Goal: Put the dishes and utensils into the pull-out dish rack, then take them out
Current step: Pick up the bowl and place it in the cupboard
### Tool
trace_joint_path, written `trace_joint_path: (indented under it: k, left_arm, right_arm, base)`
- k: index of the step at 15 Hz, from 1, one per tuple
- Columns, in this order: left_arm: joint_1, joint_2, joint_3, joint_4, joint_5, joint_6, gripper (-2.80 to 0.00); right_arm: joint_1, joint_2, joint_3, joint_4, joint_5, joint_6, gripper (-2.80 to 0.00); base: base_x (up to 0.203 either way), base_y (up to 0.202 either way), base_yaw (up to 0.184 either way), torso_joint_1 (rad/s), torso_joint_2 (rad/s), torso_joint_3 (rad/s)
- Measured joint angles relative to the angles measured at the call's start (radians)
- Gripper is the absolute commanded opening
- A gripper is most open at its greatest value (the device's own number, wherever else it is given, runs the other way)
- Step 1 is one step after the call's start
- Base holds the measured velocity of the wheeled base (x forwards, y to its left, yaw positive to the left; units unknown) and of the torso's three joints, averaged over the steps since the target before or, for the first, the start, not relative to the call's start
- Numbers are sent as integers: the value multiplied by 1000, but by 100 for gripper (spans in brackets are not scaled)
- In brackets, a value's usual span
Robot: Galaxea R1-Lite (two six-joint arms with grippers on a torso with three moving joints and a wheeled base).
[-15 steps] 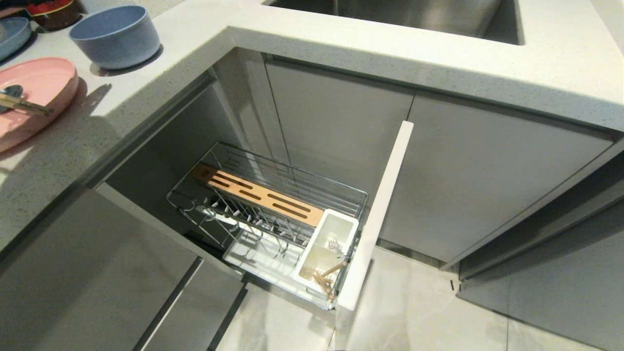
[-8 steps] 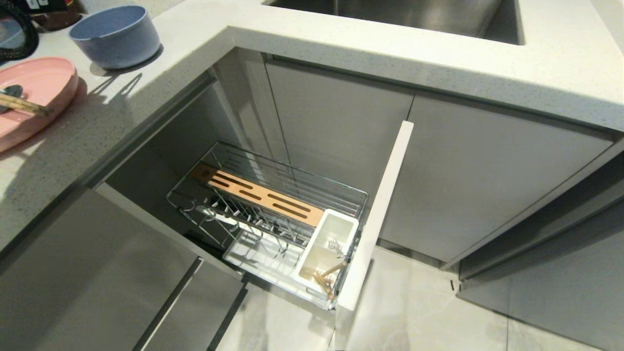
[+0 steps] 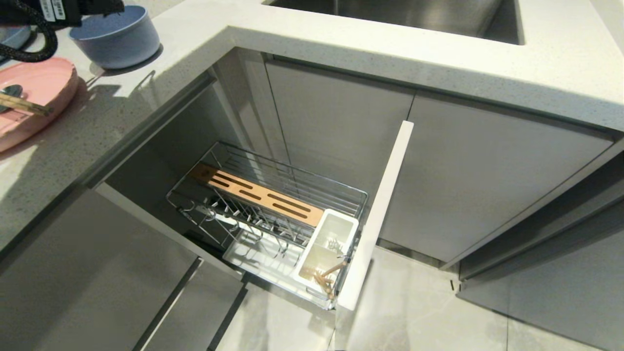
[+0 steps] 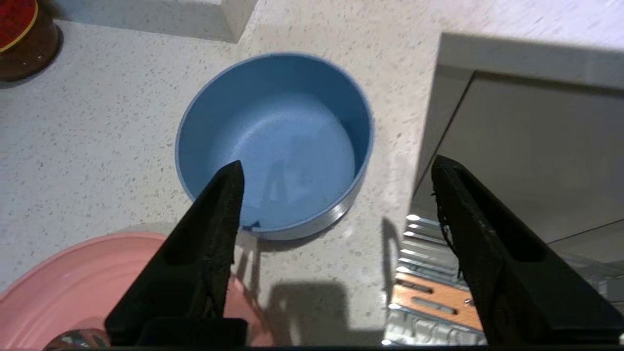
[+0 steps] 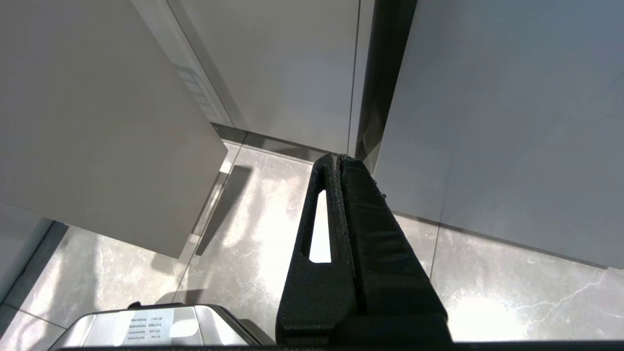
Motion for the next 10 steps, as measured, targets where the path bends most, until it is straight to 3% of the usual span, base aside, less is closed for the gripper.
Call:
trace_joint_path:
  k: [5, 10]
  left_arm:
    - [-1, 47, -9, -5, -1, 9, 0]
    - [-3, 92, -12, -8, -76, 10, 0]
  right_arm:
    - [0, 0, 0, 0, 0, 0, -280]
    - [0, 0, 0, 0, 0, 0, -280]
  base:
    - [0, 0, 0, 0, 0, 0]
    - [0, 0, 0, 0, 0, 0]
